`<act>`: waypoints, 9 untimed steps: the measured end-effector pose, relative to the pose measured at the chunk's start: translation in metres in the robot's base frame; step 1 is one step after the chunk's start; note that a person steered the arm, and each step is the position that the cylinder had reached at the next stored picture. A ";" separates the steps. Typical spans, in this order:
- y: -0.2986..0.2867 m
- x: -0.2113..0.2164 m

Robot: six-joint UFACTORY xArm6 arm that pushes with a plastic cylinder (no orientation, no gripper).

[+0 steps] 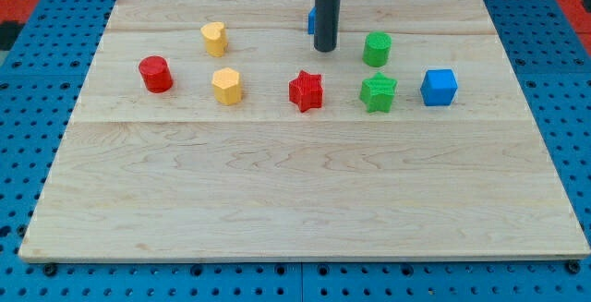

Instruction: Nudge the green circle to the right

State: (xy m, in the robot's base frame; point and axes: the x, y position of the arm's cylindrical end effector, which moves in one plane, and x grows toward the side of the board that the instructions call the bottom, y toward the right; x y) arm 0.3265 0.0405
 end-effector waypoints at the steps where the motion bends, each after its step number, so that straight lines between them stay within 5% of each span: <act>1: 0.000 0.007; 9: 0.093 -0.068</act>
State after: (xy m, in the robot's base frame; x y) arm 0.2590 0.1332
